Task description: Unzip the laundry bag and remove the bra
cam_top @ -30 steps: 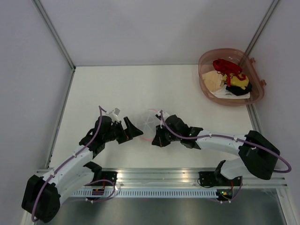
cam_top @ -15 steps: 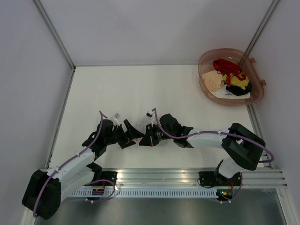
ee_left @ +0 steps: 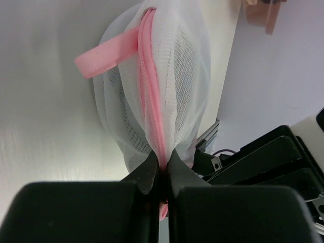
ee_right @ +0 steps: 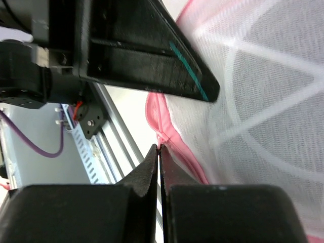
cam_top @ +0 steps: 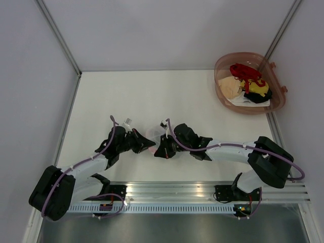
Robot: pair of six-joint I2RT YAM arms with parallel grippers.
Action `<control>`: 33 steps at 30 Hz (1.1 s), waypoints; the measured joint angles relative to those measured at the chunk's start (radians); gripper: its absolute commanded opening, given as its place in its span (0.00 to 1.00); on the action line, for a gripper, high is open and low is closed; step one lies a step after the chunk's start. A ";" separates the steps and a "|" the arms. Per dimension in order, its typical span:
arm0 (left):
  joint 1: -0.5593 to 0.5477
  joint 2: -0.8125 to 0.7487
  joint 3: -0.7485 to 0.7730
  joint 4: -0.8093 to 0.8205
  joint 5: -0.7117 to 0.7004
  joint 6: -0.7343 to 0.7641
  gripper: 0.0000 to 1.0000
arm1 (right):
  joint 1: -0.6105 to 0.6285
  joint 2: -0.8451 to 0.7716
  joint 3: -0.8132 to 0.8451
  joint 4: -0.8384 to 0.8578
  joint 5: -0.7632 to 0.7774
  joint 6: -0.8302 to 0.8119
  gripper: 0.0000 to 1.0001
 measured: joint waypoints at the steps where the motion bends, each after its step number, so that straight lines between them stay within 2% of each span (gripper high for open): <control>1: 0.000 0.006 0.007 0.000 0.000 0.000 0.02 | 0.001 -0.006 0.002 -0.023 0.008 -0.010 0.00; 8: 0.002 0.023 0.066 -0.061 -0.019 0.065 0.02 | 0.009 -0.049 0.074 -0.267 0.120 -0.099 0.00; 13: 0.019 0.035 0.130 -0.120 -0.023 0.169 0.02 | 0.018 -0.082 0.177 -0.530 0.353 -0.146 0.00; 18: 0.032 0.109 0.215 -0.165 0.015 0.278 0.02 | 0.012 -0.053 0.243 -0.695 0.594 -0.151 0.00; 23: 0.037 0.219 0.309 -0.203 0.132 0.389 0.02 | -0.045 0.055 0.274 -0.767 0.777 -0.151 0.00; 30: 0.036 0.388 0.460 -0.266 0.301 0.536 0.02 | -0.137 0.107 0.314 -0.741 0.903 -0.160 0.00; 31: 0.036 0.408 0.478 -0.267 0.317 0.552 0.07 | -0.148 0.107 0.317 -0.739 0.913 -0.160 0.00; 32: 0.036 0.426 0.493 -0.269 0.327 0.563 0.24 | -0.154 0.107 0.322 -0.735 0.924 -0.160 0.00; 33: 0.036 0.439 0.505 -0.269 0.331 0.573 0.54 | -0.159 0.106 0.325 -0.730 0.940 -0.160 0.00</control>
